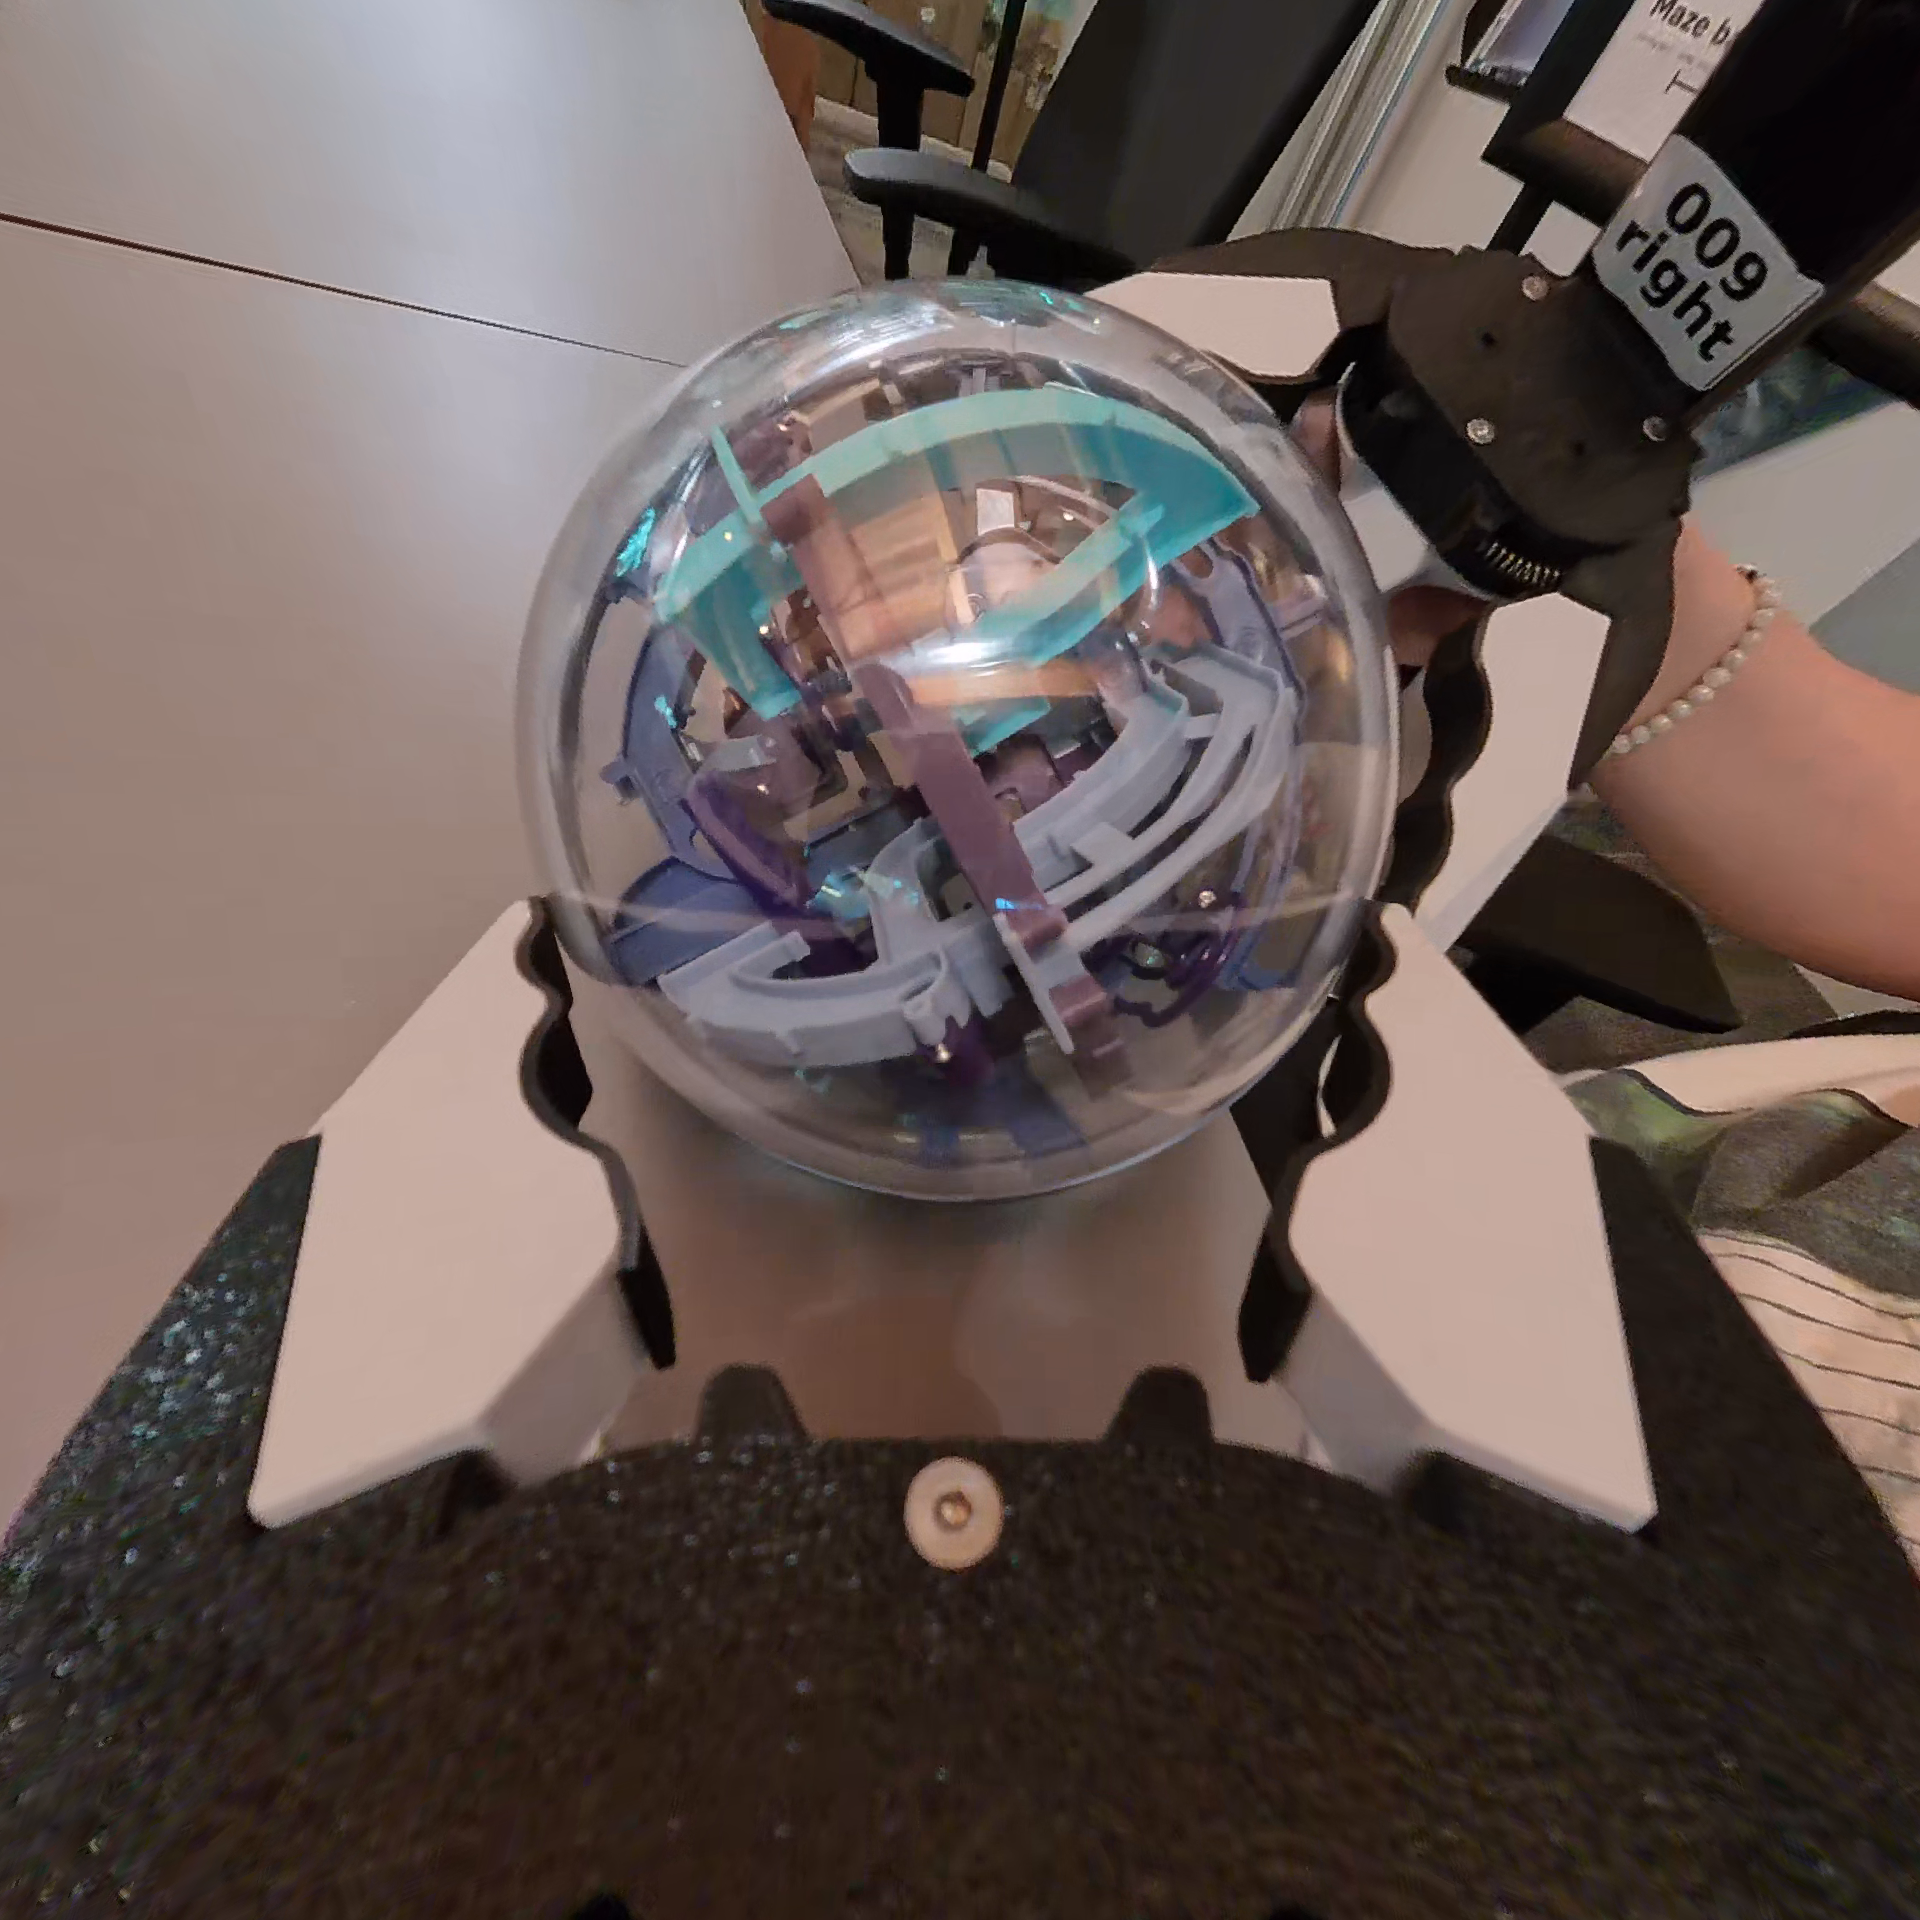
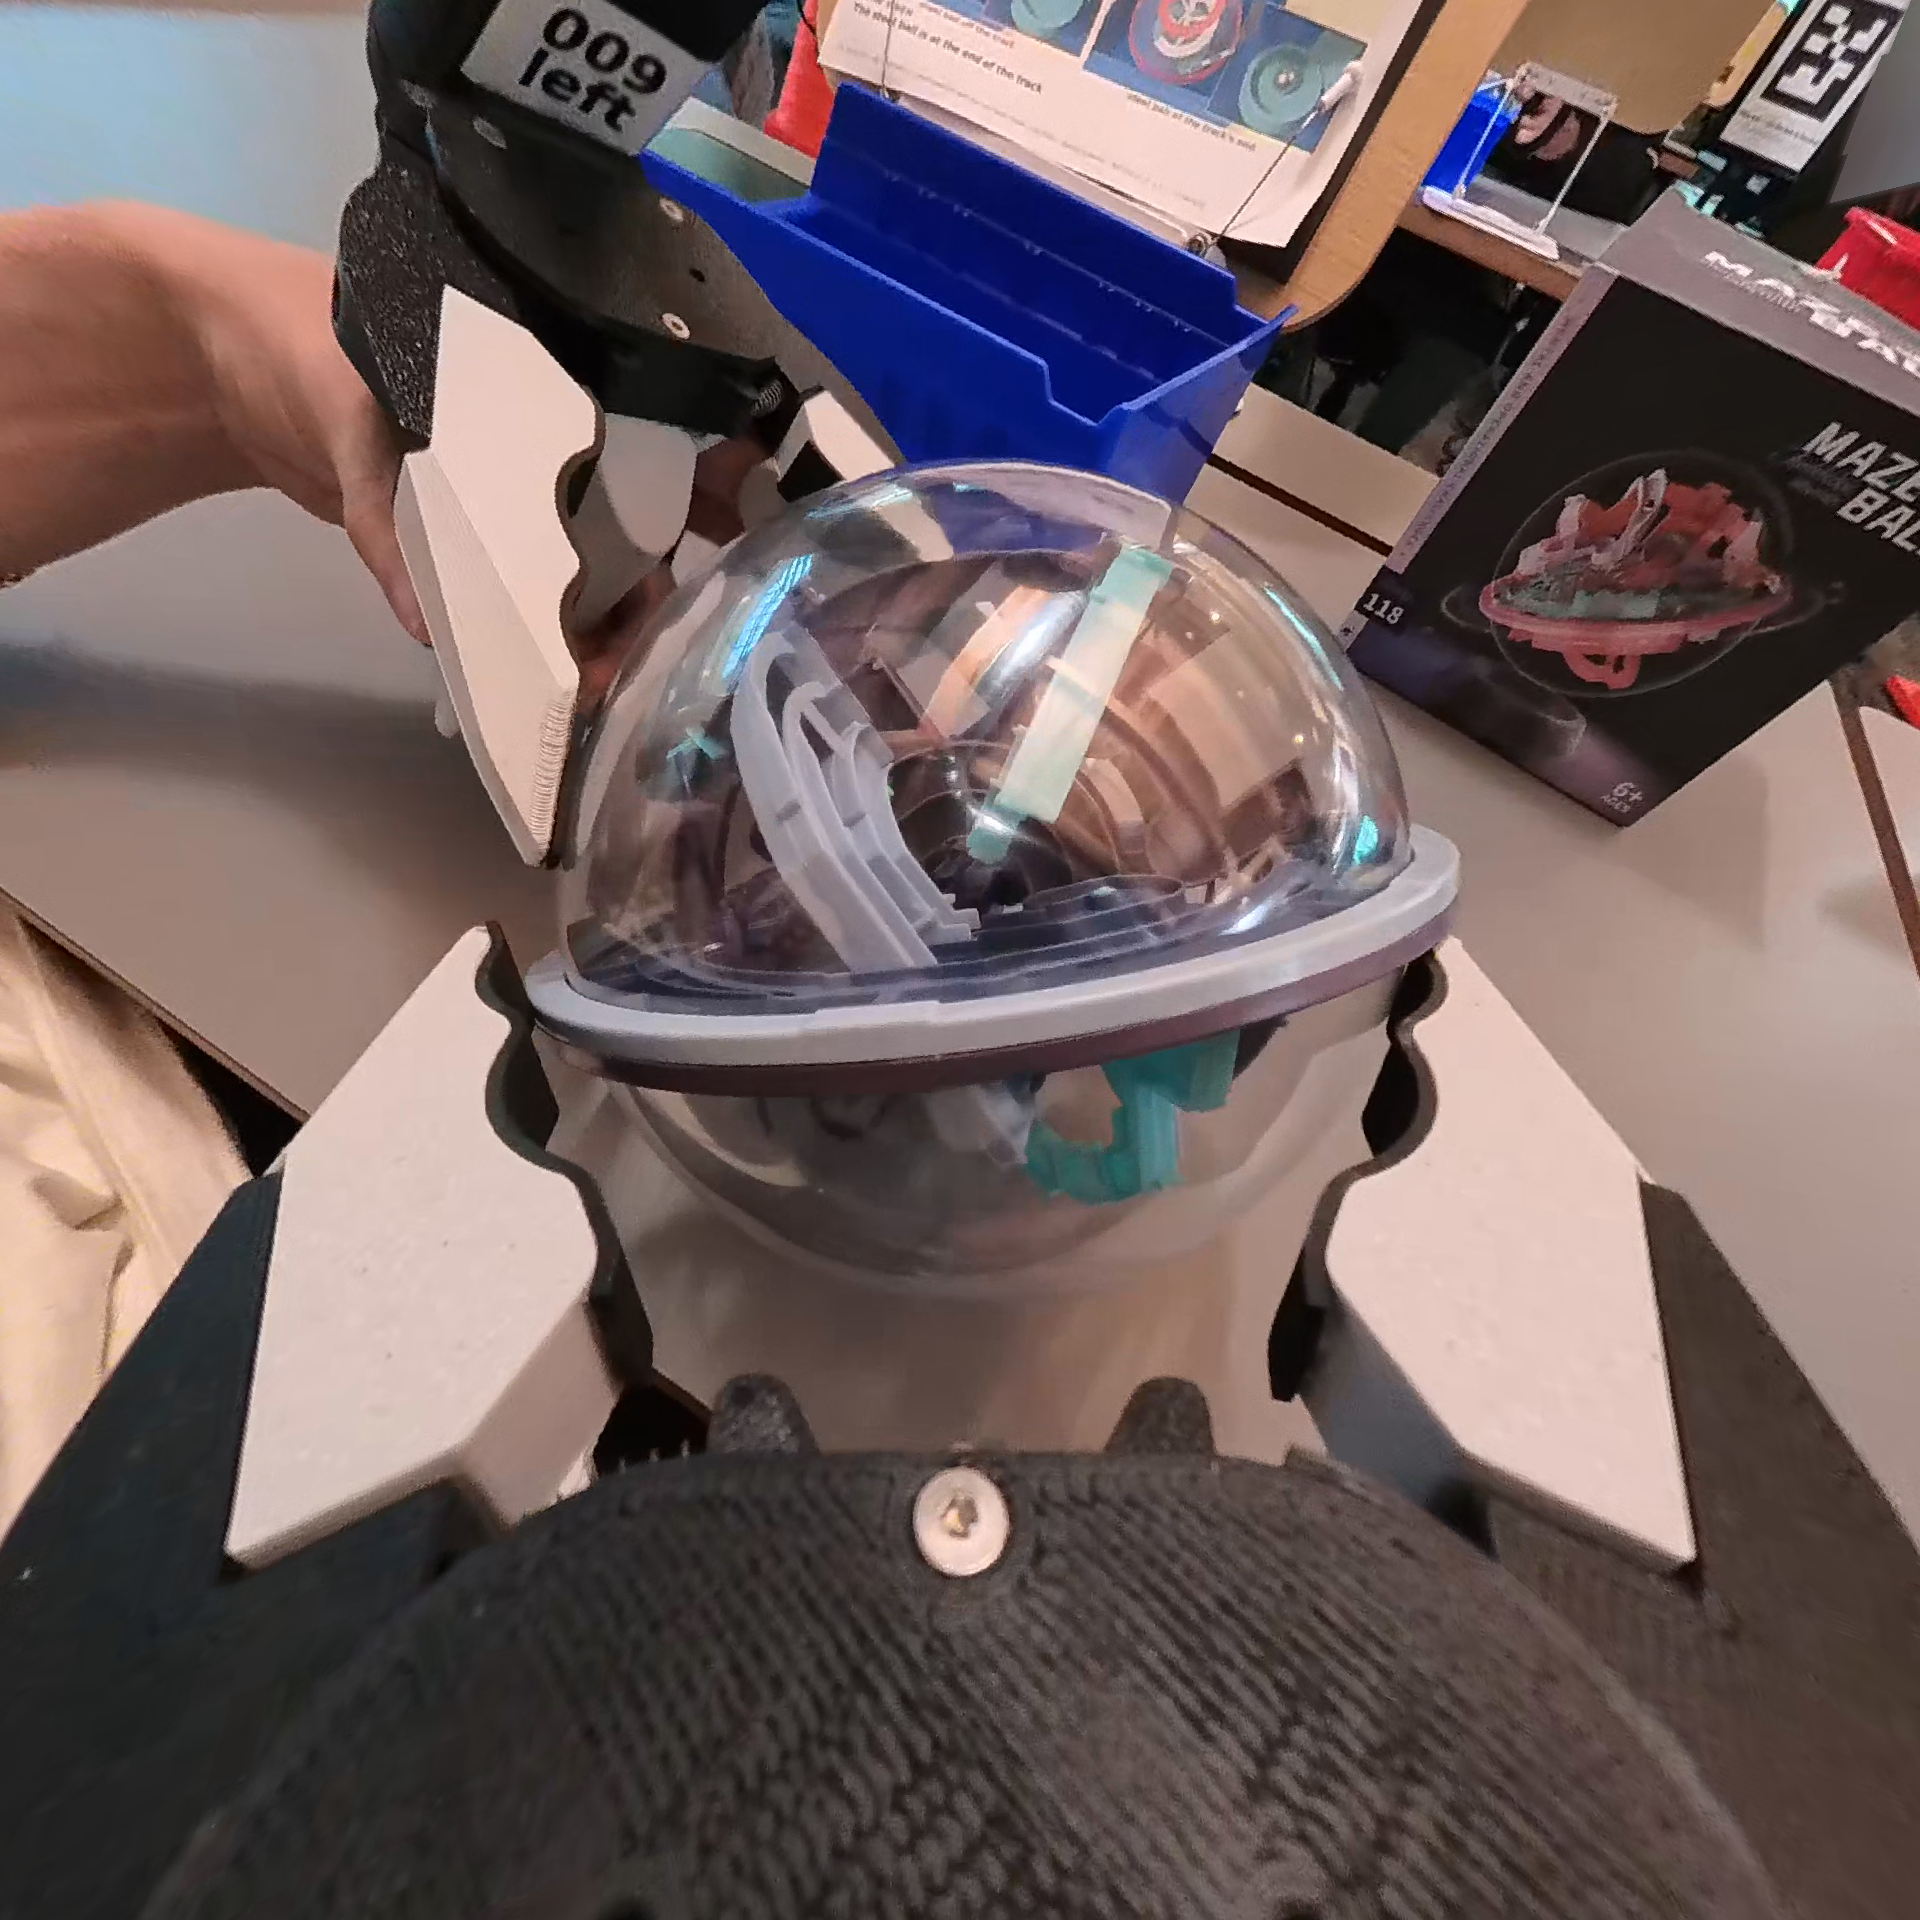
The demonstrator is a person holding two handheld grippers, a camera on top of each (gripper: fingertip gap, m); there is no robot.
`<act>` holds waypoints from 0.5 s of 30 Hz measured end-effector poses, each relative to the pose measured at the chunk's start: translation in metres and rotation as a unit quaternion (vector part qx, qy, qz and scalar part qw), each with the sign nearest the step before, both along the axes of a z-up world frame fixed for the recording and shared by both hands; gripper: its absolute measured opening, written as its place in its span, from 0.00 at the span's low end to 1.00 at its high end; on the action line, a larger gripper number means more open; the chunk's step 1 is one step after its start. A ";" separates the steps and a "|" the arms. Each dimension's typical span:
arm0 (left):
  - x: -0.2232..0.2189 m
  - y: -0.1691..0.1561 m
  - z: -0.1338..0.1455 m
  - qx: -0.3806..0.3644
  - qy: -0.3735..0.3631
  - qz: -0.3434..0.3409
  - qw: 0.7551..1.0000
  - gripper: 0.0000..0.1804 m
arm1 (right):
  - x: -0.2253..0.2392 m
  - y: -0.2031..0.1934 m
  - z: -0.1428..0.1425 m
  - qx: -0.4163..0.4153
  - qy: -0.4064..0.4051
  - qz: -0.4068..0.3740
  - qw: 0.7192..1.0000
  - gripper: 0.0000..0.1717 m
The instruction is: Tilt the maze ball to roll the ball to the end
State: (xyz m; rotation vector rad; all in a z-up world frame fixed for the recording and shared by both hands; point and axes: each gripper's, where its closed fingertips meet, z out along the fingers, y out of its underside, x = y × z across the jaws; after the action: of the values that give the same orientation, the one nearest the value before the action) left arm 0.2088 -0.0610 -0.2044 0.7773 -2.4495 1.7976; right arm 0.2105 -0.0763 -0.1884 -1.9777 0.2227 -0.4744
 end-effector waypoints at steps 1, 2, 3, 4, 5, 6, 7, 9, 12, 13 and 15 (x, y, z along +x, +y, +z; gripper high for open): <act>-0.001 0.001 0.000 0.003 0.000 -0.002 1.000 0.78 | -0.001 0.000 0.000 0.000 0.004 0.000 1.000 0.91; -0.001 0.002 0.001 0.005 -0.001 -0.003 1.000 0.78 | -0.002 0.001 0.000 0.001 0.011 0.000 1.000 0.90; -0.002 0.004 0.001 0.008 -0.003 -0.005 1.000 0.78 | -0.004 0.001 0.000 0.003 0.018 0.002 1.000 0.89; -0.004 0.007 0.002 0.012 -0.007 -0.007 1.000 0.78 | -0.006 0.002 0.000 0.005 0.022 0.006 1.000 0.88; -0.005 0.009 0.002 0.015 -0.011 -0.009 1.000 0.78 | -0.008 0.003 0.000 0.005 0.026 0.009 1.000 0.87; -0.007 0.012 0.002 0.018 -0.013 -0.010 1.000 0.78 | -0.011 0.004 -0.001 0.005 0.028 0.011 1.000 0.87; -0.008 0.014 0.003 0.021 -0.014 -0.012 1.000 0.78 | -0.013 0.004 -0.001 0.002 0.028 0.014 1.000 0.86; -0.011 0.017 0.003 0.028 -0.014 -0.017 0.999 0.78 | -0.016 0.005 -0.004 -0.014 0.018 0.022 1.000 0.85; -0.014 0.020 0.001 0.043 -0.019 -0.023 0.999 0.78 | -0.017 0.001 -0.007 -0.063 -0.009 0.038 0.997 0.83; -0.015 0.020 0.000 0.049 -0.021 -0.024 0.998 0.78 | -0.015 -0.001 -0.007 -0.081 -0.022 0.043 0.996 0.82; -0.015 0.021 -0.003 0.062 -0.027 -0.026 0.997 0.78 | -0.009 -0.003 -0.002 -0.110 -0.052 0.048 0.991 0.85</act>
State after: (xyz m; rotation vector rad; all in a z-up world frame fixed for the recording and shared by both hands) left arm 0.1938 -0.0403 -0.2073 0.6725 -2.6110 1.6863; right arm 0.2016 -0.0795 -0.1904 -2.1599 0.0093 -0.5574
